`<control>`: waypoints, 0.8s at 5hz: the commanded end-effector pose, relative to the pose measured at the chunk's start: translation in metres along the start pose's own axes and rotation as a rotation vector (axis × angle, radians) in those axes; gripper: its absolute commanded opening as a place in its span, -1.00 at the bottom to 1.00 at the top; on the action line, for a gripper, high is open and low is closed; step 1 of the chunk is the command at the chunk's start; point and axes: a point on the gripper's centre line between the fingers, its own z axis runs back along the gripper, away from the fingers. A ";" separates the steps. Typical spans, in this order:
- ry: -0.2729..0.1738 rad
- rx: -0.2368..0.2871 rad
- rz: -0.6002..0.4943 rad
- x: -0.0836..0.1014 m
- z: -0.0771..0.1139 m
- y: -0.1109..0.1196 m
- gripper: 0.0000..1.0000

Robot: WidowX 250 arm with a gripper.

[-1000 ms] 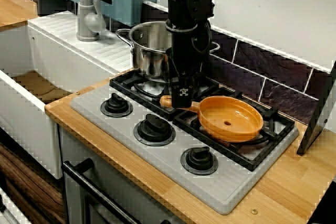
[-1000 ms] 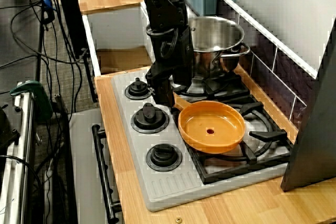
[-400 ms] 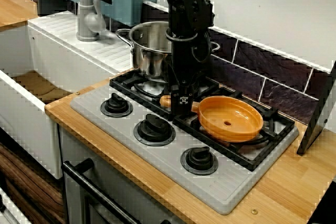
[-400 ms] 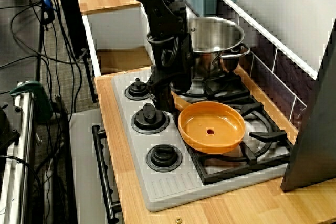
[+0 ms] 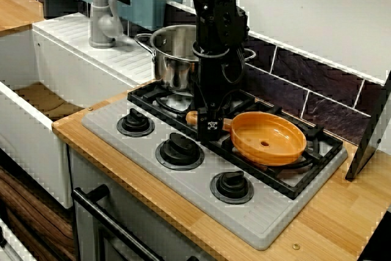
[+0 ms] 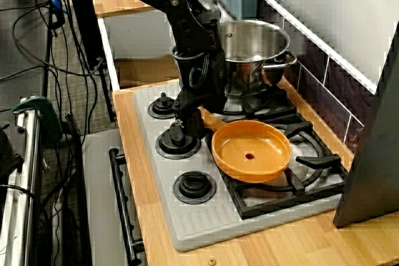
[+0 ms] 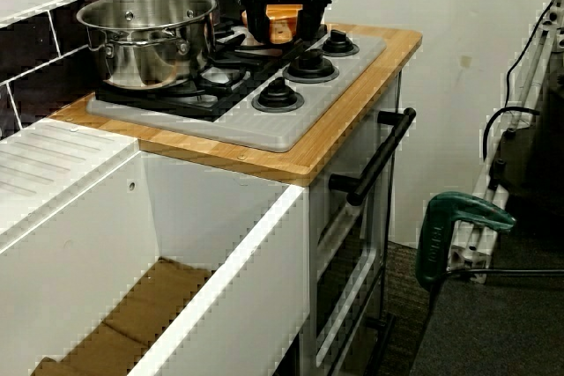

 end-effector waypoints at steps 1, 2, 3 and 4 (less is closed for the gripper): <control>-0.033 0.004 -0.001 -0.008 0.018 0.000 -1.00; -0.039 -0.002 0.001 -0.008 0.021 0.001 -1.00; -0.051 -0.018 0.000 -0.007 0.029 0.000 -1.00; -0.082 -0.083 -0.002 -0.002 0.055 -0.003 -1.00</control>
